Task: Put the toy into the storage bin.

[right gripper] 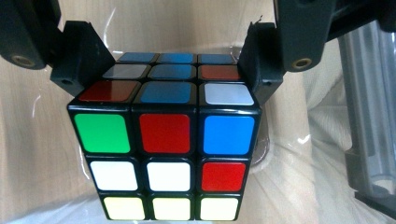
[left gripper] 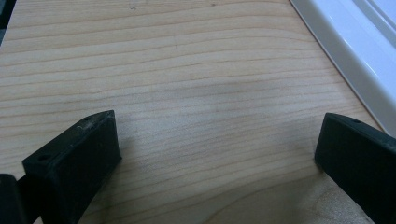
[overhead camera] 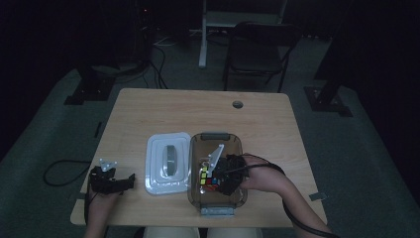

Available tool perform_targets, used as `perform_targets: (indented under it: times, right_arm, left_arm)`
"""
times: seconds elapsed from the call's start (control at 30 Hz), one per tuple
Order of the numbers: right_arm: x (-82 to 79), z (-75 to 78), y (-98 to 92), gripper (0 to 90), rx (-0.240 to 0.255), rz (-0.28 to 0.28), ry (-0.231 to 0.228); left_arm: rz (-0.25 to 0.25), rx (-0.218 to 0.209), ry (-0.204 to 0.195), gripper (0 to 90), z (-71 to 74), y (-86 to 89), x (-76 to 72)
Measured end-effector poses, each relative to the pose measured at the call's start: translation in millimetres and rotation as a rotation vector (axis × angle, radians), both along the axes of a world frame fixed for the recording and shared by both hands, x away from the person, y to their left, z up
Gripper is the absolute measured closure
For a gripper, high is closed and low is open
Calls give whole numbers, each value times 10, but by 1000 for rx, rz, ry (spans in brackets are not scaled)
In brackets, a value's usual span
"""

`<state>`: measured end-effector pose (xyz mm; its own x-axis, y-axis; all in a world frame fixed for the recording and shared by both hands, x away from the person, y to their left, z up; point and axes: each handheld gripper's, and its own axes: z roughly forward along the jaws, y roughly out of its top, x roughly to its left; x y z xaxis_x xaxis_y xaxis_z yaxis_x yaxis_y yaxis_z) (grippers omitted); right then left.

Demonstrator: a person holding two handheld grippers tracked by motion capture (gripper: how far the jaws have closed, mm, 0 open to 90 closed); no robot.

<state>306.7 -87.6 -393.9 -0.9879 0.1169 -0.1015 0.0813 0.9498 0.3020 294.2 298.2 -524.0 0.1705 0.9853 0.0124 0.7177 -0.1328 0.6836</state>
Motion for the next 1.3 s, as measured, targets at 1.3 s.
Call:
perform_targets:
  times: [1.3]
  right_arm:
    - [30, -396, 352, 337, -321, 61, 61]
  left_arm:
    - [0, 0, 0, 6, 0, 1, 0]
